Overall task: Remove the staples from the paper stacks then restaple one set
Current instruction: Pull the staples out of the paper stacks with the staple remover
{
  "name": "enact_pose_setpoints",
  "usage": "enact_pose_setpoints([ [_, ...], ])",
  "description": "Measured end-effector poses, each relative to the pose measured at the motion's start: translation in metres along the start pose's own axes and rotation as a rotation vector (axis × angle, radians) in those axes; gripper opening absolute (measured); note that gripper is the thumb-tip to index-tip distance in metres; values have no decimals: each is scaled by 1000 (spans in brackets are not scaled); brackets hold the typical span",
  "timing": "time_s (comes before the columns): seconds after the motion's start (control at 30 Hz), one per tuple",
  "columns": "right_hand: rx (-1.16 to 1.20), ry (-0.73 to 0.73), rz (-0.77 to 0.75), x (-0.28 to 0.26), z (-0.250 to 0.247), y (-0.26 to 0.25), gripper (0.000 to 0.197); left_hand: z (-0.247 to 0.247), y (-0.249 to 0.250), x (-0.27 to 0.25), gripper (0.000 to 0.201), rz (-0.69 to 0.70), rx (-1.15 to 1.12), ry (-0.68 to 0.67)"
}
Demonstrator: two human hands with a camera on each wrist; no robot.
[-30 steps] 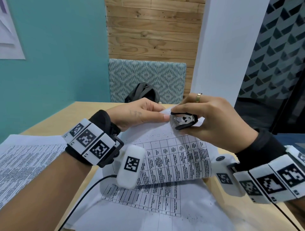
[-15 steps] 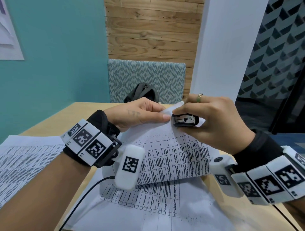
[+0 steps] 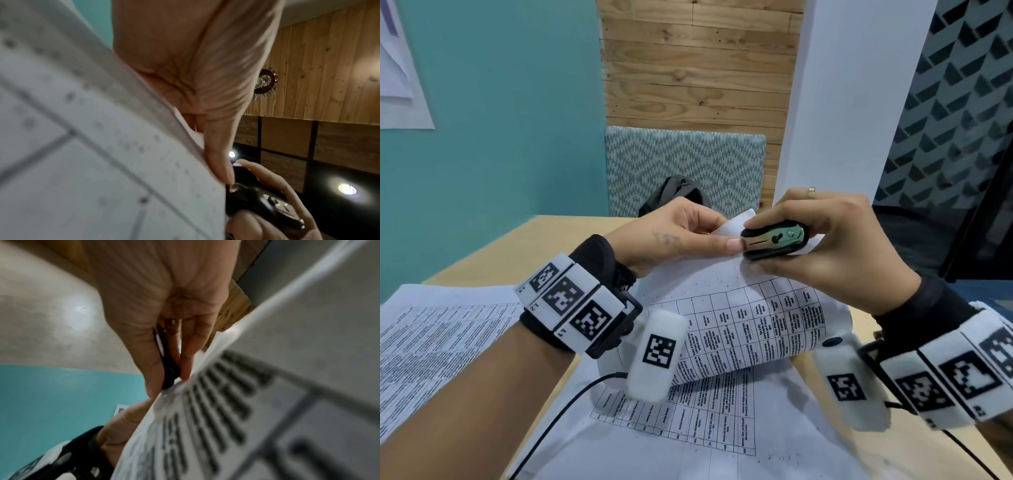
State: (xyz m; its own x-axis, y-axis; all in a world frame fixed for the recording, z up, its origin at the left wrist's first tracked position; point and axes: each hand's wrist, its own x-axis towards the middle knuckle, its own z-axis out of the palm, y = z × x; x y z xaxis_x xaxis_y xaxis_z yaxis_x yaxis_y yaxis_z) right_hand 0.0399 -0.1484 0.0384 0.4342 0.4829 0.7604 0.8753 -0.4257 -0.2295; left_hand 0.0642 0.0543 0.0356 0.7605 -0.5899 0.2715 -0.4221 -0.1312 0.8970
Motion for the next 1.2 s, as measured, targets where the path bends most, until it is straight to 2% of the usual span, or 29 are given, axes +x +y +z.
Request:
enact_pose_setpoints([
  [0.13, 85, 9, 58, 0, -2, -1, 43, 2, 1, 0, 6, 23, -23, 0],
  [0.37, 327, 11, 118, 1, -11, 1, 43, 6, 1, 1, 7, 76, -45, -1],
  [0.47, 228, 1, 112, 1, -10, -2, 44, 9, 3, 0, 3, 57, -5, 27],
  [0.57, 12, 17, 51, 3, -14, -5, 36, 6, 2, -1, 21, -13, 94, 74],
  [0.63, 10, 9, 96, 4, -24, -6, 38, 2, 4, -3, 21, -64, 144, 100],
  [0.7, 86, -35, 206, 5, -35, -6, 45, -2, 7, -4, 20, -96, 181, 129],
  [0.83, 175, -208, 369, 4, -46, 1, 48, -8, 7, -4, 38, -91, 255, 224],
  [1.0, 353, -387, 580, 1, -50, 16, 47, -14, 8, -4, 41, -104, 184, 265],
  [1.1, 474, -517, 621, 1, -47, 15, 42, -12, 10, -5, 37, -94, 161, 243],
  [1.2, 511, -562, 598, 1, -40, 11, 44, -8, 14, -6, 28, -87, 155, 187],
])
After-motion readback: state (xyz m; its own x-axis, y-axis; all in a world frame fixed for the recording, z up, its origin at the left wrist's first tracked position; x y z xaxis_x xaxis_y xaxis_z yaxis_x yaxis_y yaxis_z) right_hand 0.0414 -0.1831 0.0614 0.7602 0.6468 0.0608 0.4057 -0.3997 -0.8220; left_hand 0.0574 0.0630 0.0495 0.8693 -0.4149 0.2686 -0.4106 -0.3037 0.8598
